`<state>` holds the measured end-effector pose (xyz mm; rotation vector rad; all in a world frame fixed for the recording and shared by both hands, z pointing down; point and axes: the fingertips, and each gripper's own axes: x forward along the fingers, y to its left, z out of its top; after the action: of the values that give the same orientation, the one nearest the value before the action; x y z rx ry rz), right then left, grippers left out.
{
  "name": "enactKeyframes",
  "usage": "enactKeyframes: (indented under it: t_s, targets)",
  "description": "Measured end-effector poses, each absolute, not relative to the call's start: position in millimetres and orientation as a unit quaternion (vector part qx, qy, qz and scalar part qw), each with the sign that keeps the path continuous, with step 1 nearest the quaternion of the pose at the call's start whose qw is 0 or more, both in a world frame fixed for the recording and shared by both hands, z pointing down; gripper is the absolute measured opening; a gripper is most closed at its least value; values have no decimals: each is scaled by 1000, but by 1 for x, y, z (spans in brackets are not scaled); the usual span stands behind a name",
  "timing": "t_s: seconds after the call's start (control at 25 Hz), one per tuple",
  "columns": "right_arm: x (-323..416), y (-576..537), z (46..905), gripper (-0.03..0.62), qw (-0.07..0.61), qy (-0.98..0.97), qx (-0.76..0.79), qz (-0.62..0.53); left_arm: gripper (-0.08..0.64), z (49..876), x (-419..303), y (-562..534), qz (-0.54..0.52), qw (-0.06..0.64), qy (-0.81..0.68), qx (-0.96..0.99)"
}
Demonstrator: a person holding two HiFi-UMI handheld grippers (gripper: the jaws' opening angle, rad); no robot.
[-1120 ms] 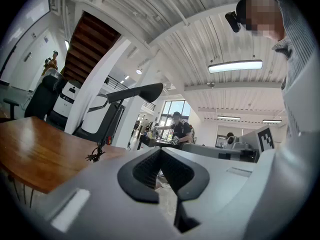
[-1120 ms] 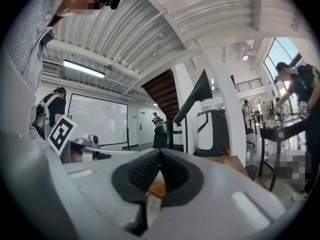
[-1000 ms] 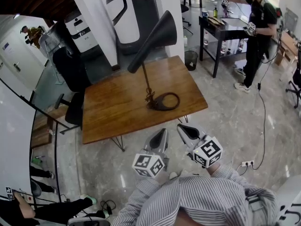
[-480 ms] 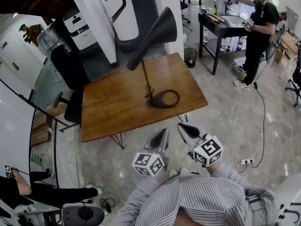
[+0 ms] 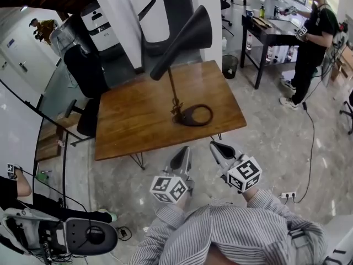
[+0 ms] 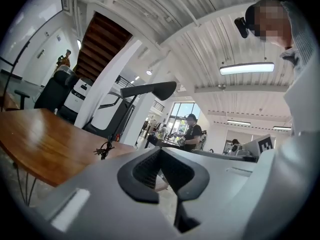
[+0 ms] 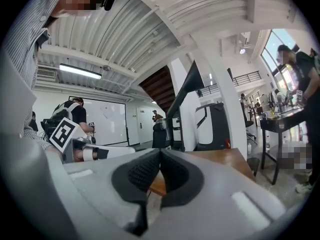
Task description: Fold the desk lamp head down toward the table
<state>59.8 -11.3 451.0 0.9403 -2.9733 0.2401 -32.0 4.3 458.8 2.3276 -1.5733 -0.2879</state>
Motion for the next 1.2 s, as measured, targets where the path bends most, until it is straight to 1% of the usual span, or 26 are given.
enactKeyframes:
  t_s: [0.36,0.56,0.68,0.76,0.84,0.96,1.2]
  targets:
    - [32,-58,477,2,33,-953,288,89,6,466,-68,-44,-102,151,-579,795]
    - [2,-93,479,2,43,-953,287,83,9,453,-109,-85,-81,93,-607,785]
    - [-17,-123,475,2,41,-951,296,84,32,441,-136,-116,-77,78,-610,785]
    - [-31,-143,472,3,39,-950,301,80,55,432,-152,-135,-66,55,-612,786]
    - [-45,-164,469,17,38,-948,308,74,61,421,-166,-153,-54,24,-612,789]
    - [-63,-190,471,20,38,-944,322,65,75,405,-180,-176,-43,-16,-604,796]
    - [-95,-222,471,46,49,-943,327,48,137,374,-184,-200,-32,-64,-577,814]
